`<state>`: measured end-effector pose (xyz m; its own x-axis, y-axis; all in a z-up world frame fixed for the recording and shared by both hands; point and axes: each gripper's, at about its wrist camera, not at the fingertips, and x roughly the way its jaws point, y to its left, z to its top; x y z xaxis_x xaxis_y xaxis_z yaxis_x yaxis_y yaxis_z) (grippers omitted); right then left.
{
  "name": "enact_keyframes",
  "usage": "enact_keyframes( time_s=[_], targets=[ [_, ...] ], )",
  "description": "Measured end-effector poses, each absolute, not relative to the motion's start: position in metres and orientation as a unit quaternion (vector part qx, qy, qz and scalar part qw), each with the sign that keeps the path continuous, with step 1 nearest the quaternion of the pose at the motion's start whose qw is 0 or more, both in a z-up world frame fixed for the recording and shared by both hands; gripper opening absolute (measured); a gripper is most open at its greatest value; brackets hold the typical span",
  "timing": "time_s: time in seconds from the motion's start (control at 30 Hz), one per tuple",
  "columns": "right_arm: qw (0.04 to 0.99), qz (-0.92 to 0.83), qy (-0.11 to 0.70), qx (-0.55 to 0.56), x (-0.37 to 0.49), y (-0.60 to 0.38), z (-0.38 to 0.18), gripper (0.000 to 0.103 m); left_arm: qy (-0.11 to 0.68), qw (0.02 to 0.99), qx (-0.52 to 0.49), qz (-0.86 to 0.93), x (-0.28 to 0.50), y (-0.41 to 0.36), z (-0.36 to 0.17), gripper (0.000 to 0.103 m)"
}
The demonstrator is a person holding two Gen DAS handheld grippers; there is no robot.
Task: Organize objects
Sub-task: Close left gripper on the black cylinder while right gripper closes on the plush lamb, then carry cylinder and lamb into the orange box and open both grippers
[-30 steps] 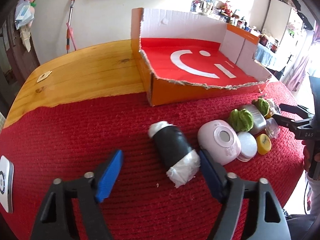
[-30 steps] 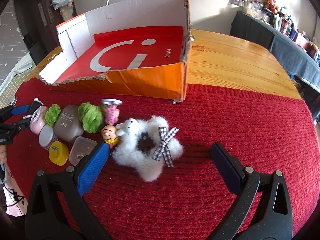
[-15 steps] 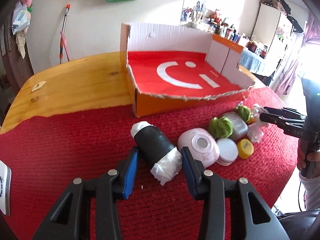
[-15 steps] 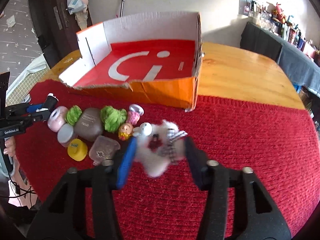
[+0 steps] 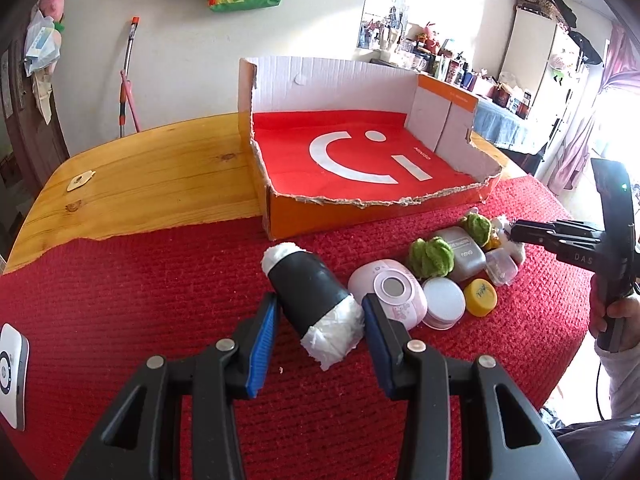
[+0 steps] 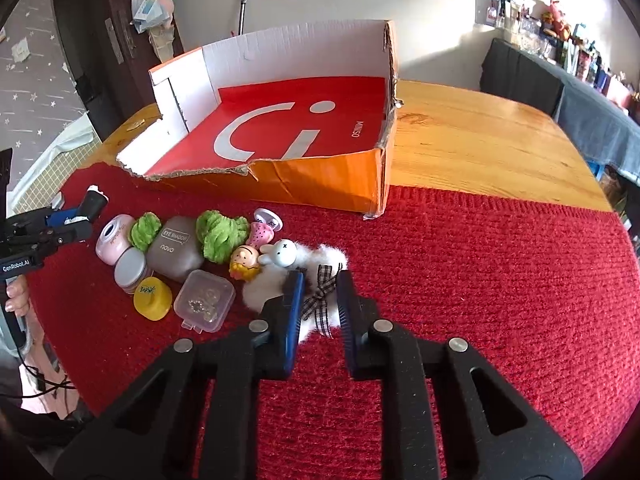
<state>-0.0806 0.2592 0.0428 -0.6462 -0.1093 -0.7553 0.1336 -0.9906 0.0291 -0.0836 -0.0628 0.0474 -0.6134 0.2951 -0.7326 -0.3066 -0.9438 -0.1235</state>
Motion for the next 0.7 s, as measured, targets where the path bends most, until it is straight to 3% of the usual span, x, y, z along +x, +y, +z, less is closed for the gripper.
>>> enact_keyframes(
  time_s=[0.23, 0.3, 0.33, 0.37, 0.4, 0.43, 0.6, 0.7],
  targets=[
    [0.072, -0.909, 0.025, 0.41, -0.077, 0.256, 0.045, 0.018, 0.004, 0.171, -0.411, 0.896, -0.083, -0.062, 0.044, 0.044],
    [0.069, -0.908, 0.039, 0.411, -0.076, 0.253, 0.045, 0.025, 0.002, 0.169, -0.416, 0.894, -0.084, -0.063, 0.041, 0.044],
    [0.071, -0.907, 0.045, 0.412, -0.076, 0.251, 0.045, 0.039, 0.001, 0.167, -0.418, 0.893, -0.084, -0.064, 0.039, 0.045],
    [0.074, -0.907, 0.047, 0.411, -0.074, 0.25, 0.045, 0.071, 0.0, 0.165, -0.42, 0.892, -0.084, -0.065, 0.037, 0.045],
    [0.076, -0.908, 0.05, 0.408, -0.072, 0.249, 0.045, 0.086, 0.0, 0.163, -0.422, 0.892, -0.084, -0.066, 0.035, 0.045],
    [0.081, -0.911, 0.057, 0.401, -0.07, 0.247, 0.046, 0.092, -0.001, 0.16, -0.425, 0.891, -0.084, -0.068, 0.033, 0.045],
    [0.08, -0.907, 0.087, 0.405, -0.071, 0.242, 0.045, 0.092, -0.006, 0.155, -0.433, 0.888, -0.085, -0.073, 0.025, 0.048],
    [0.075, -0.898, 0.096, 0.422, -0.079, 0.243, 0.039, 0.091, -0.01, 0.158, -0.433, 0.887, -0.086, -0.073, 0.025, 0.06]
  ],
)
